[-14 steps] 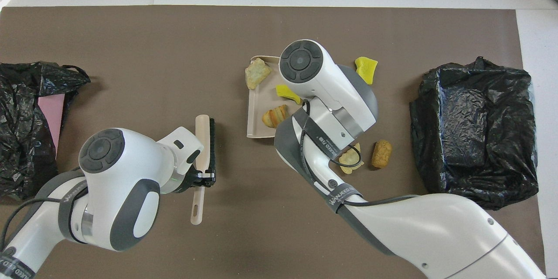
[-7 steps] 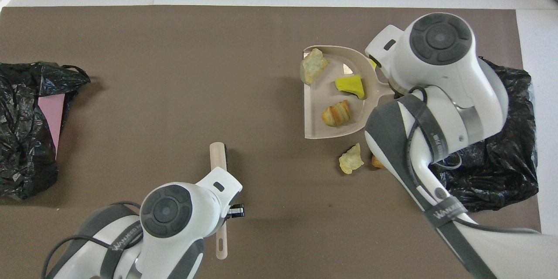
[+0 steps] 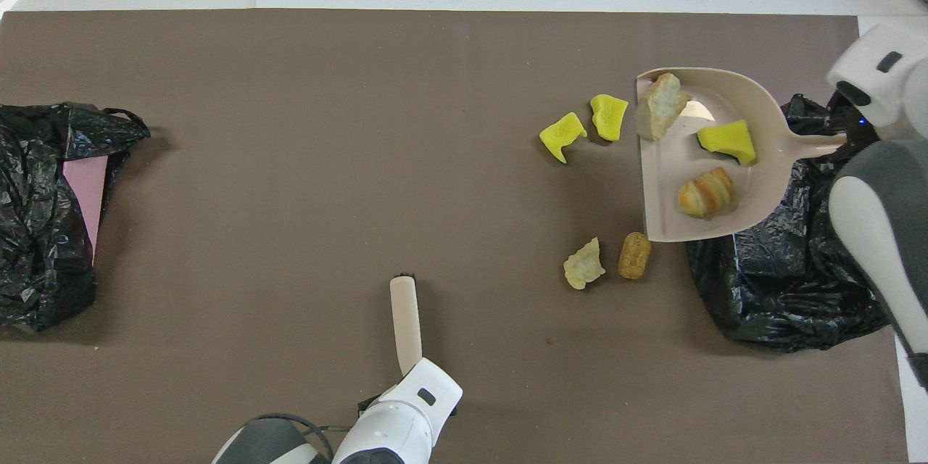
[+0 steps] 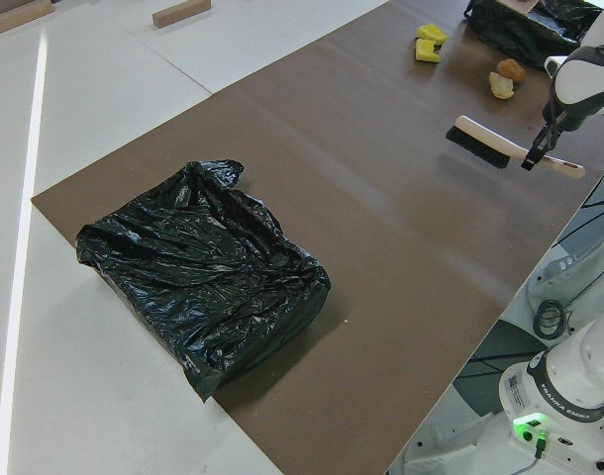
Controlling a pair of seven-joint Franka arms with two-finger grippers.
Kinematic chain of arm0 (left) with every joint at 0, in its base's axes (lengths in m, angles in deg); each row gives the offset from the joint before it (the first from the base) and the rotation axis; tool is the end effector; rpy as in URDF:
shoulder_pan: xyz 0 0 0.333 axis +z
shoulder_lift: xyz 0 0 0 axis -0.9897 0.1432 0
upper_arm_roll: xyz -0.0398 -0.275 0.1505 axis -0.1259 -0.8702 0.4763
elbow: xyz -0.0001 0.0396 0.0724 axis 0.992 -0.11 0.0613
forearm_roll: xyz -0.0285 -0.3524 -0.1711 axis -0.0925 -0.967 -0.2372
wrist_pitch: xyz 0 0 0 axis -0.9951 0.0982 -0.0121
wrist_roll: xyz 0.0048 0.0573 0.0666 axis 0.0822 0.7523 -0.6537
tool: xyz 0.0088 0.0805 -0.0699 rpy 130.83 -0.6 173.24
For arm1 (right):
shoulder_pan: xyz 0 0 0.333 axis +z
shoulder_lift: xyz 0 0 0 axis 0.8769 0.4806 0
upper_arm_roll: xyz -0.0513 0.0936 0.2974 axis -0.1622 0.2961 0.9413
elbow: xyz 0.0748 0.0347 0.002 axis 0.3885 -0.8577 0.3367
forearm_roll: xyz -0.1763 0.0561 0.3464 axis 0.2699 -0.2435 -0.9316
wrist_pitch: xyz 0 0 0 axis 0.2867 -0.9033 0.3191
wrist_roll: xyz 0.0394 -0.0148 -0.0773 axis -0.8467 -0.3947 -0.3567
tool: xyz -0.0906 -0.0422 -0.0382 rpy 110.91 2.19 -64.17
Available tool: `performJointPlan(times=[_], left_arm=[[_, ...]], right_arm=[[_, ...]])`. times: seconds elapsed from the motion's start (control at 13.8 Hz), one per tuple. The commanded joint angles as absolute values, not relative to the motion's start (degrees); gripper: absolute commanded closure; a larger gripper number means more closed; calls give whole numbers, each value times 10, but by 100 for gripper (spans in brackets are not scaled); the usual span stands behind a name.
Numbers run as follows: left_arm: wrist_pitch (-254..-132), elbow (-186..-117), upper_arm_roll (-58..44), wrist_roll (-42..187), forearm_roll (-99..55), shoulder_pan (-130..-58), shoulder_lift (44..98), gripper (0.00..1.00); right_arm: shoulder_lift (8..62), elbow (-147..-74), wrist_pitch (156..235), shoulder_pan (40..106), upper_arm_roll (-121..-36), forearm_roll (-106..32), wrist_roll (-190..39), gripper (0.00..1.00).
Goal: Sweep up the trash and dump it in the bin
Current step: 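Carry the loaded dustpan over the nearer-right black bag with the right gripper, then tip the dustpan over the bag with the right gripper to dump debris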
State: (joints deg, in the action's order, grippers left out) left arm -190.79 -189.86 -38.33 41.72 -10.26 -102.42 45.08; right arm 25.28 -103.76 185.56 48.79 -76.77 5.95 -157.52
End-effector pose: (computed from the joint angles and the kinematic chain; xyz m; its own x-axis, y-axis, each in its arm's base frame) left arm 0.2504 -0.3516 0.3492 0.9990 0.0318 0.0320 0.0304 -0.9986 0.0430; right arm 0.5996 -0.0553 0.5403 0.0150 0.9807 -0.1949 0.9970 0.0001 0.0776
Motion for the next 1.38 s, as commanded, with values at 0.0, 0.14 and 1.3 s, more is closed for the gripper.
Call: performJointPlan(times=[0.0,0.14,1.3], left_arm=[[-1939,-1920,-379,372,-91,-1036,444,100],[-1945,-1920,-379,352,-92,-1036,450,100],[-1724,-1734,-286,576,-95,-975,479,0]], right_arm=[[227,-1083,1893,419,-760,37,-1659,100],[215,-1105,1924,377,-761,38,-1711,100],[76,-1327,2040,357,-764,405,-1451,100]])
